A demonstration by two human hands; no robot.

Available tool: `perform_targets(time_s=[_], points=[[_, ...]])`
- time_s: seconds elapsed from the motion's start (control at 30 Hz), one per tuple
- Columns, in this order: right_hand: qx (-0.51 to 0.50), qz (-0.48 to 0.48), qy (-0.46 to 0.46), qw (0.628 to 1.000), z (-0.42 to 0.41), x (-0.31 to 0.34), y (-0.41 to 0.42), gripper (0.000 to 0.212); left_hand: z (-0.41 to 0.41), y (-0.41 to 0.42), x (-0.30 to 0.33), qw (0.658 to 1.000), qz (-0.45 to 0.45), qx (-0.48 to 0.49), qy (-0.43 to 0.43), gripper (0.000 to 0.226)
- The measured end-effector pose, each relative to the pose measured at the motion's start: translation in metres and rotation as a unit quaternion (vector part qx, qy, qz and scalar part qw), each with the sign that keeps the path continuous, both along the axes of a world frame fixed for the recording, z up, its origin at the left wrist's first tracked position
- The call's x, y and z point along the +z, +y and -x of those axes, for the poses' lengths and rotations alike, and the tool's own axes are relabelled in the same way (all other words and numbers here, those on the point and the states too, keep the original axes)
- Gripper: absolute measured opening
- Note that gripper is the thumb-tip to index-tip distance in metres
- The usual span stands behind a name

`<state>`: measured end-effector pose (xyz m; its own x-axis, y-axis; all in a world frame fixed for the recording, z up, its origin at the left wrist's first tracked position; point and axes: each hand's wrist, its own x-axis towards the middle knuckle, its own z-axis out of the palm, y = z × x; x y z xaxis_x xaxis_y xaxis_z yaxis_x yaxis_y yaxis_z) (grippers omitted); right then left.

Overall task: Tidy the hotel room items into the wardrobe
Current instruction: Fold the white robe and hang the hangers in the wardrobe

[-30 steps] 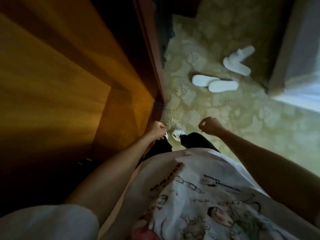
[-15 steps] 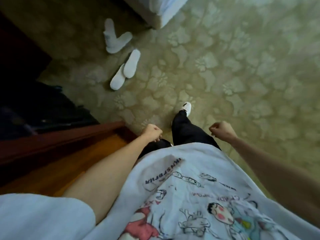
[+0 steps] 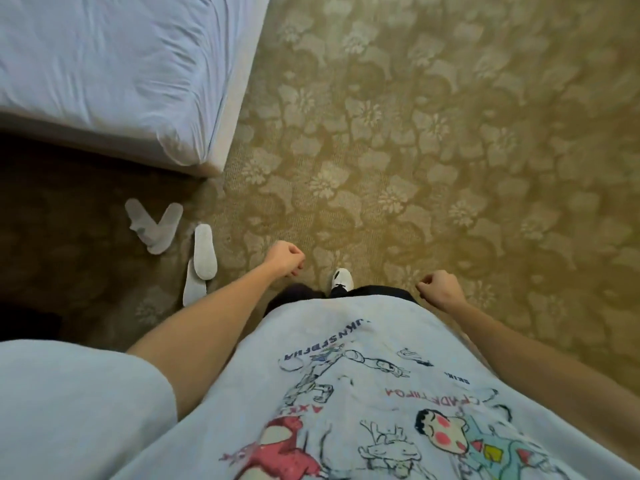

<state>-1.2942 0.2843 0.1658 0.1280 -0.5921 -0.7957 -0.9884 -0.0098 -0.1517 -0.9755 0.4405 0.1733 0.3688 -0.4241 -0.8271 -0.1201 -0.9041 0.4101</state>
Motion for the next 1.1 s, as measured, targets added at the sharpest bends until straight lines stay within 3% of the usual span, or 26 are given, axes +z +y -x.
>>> perform_targets(time_s=[0.3, 0.47, 0.77, 1.1], points=[[0.123, 0.022, -0.201, 0.971, -0.252, 0.042, -0.137, 0.021, -0.112, -0.055, -0.013, 0.994, -0.031, 0.085, -0.057, 0.022], [0.194, 0.019, -0.237, 0.952, -0.396, 0.043, -0.219, 0.020, -0.189, -0.093, -0.036, 0.992, -0.067, 0.100, -0.034, 0.023], [0.240, 0.018, -0.170, 0.955, -0.557, 0.060, -0.394, 0.021, -0.358, -0.264, -0.028, 0.991, -0.048, 0.123, -0.022, 0.023], [0.124, 0.041, -0.052, 0.990, -0.580, 0.038, -0.620, 0.021, -0.514, -0.536, -0.016, 0.997, 0.033, 0.073, 0.013, 0.017]])
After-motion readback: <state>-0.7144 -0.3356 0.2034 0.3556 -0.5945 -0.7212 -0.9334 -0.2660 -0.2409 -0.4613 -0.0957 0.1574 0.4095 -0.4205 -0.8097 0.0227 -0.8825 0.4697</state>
